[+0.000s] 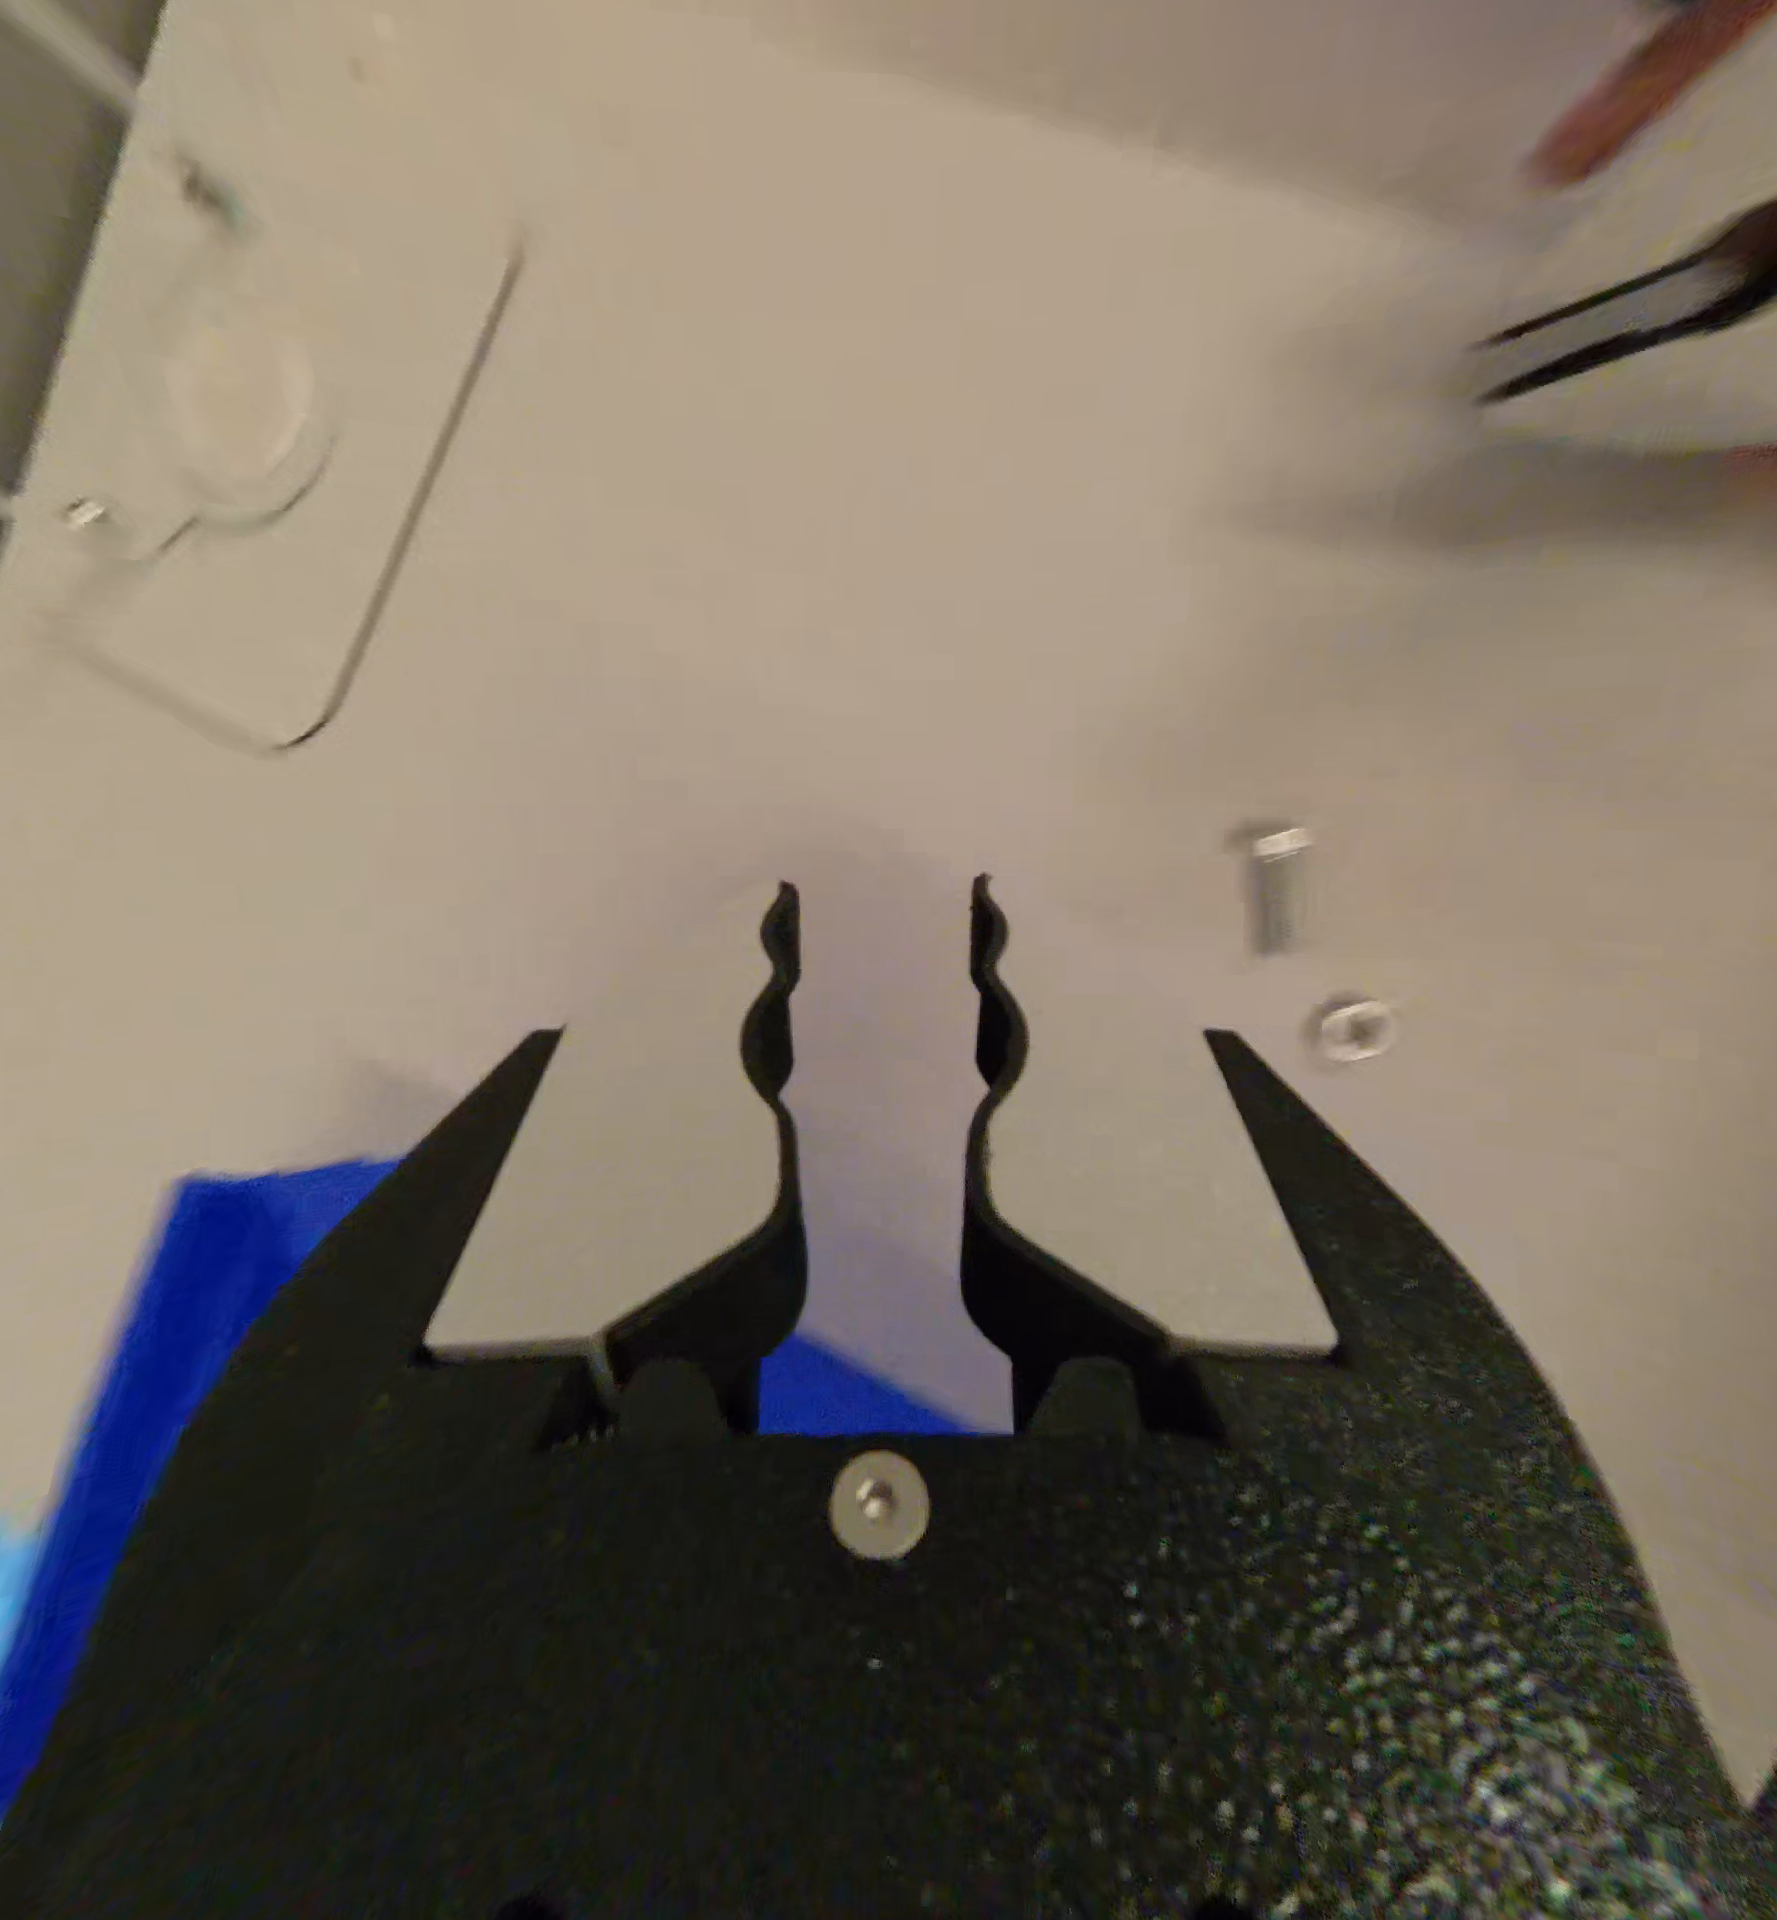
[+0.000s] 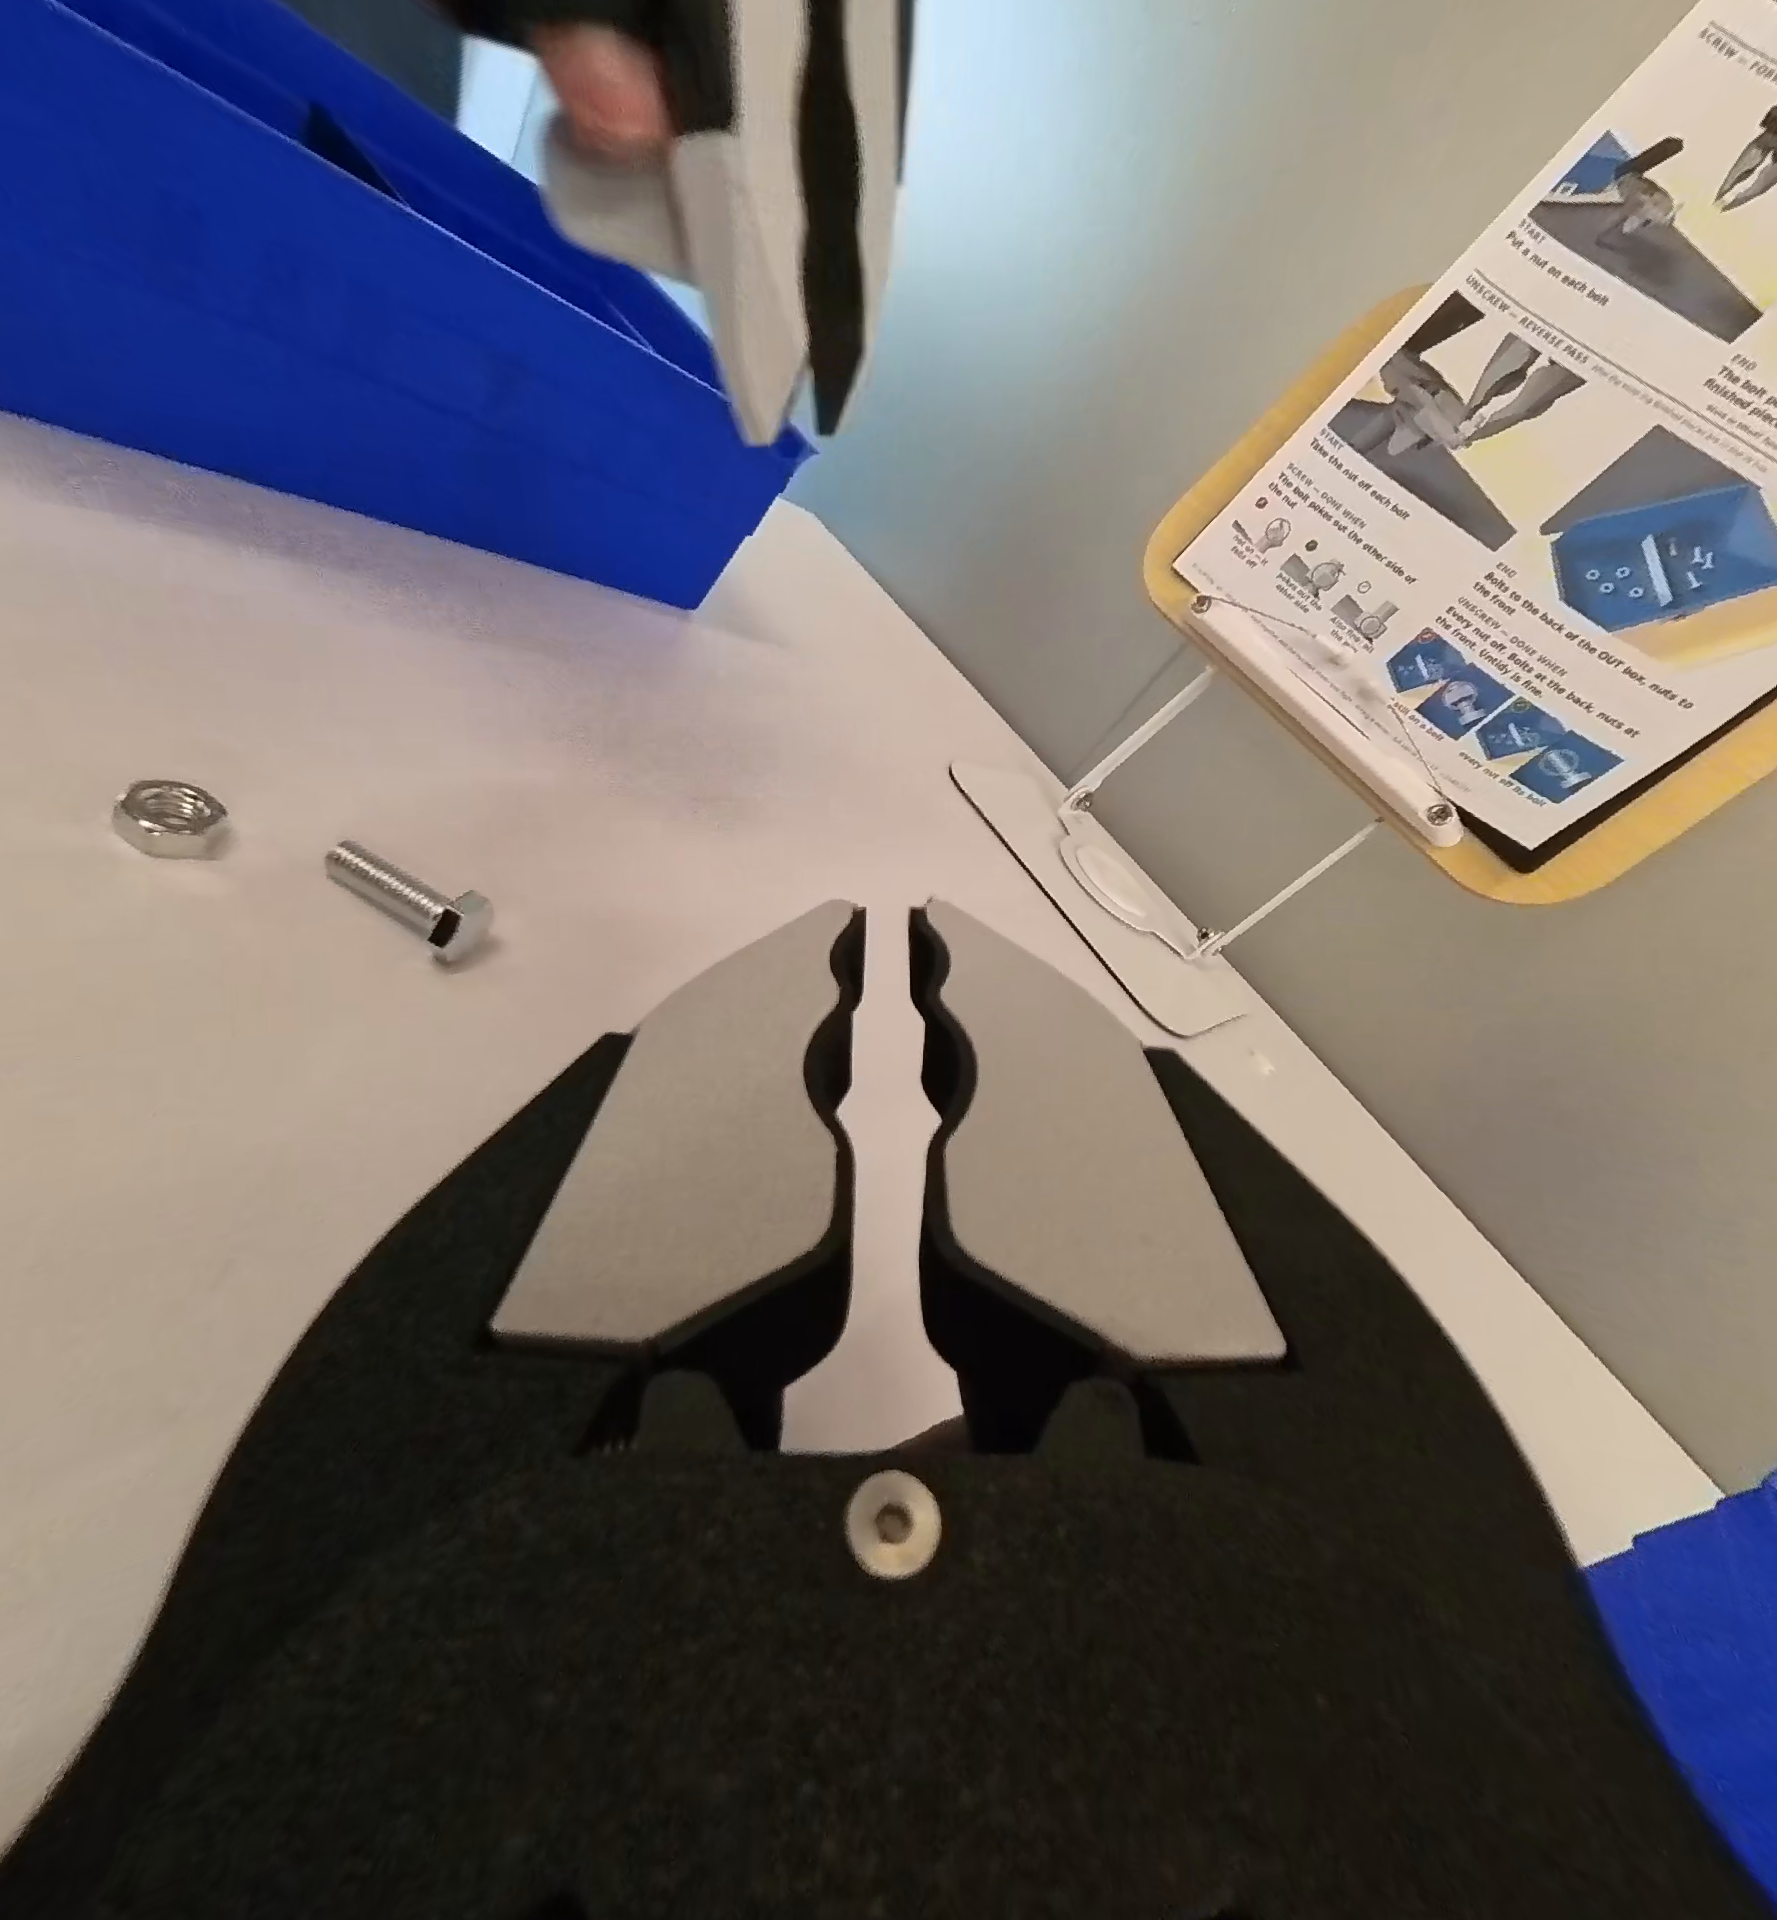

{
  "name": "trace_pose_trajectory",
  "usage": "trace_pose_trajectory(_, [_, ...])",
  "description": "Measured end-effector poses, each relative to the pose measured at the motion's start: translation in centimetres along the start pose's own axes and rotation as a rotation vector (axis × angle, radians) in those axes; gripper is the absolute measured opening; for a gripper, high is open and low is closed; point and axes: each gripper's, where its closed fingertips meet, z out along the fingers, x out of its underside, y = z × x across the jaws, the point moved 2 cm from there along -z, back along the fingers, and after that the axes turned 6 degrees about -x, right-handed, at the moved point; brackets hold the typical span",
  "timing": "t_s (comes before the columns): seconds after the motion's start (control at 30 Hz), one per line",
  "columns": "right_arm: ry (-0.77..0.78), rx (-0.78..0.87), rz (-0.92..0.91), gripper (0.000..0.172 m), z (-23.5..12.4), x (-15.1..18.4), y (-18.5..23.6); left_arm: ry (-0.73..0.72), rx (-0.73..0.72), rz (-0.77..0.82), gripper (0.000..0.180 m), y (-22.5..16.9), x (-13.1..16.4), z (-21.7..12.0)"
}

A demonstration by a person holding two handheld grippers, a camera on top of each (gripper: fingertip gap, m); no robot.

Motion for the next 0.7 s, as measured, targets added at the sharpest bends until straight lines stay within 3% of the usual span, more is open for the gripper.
trace_pose_trajectory(0.03, [0.003,0.004,0.006,0.008,0.0,0.0,-0.1,-0.056,0.028,-0.019,0.033,-2.0,-0.4,0.0])
trace_pose_trajectory(0.13, [0.016,0.038,0.035,0.008,-0.1,0.0,-0.6,-0.238,-0.01,-0.113,0.033,-5.7,-0.1,0.7])
trace_pose_trajectory(0.2, [0.017,0.063,0.079,0.009,-0.2,0.0,-1.1,-0.264,-0.048,-0.141,0.033,-7.4,1.9,1.6])
trace_pose_trajectory(0.4, [-0.081,0.025,0.351,0.028,-0.7,-0.8,-2.0,-0.178,-0.012,-0.21,0.036,-11.4,6.3,2.7])
trace_pose_trajectory(0.7, [-0.081,0.047,0.227,0.017,-1.0,-1.2,-1.3,-0.053,0.057,-0.21,0.027,-14.0,8.0,4.0])
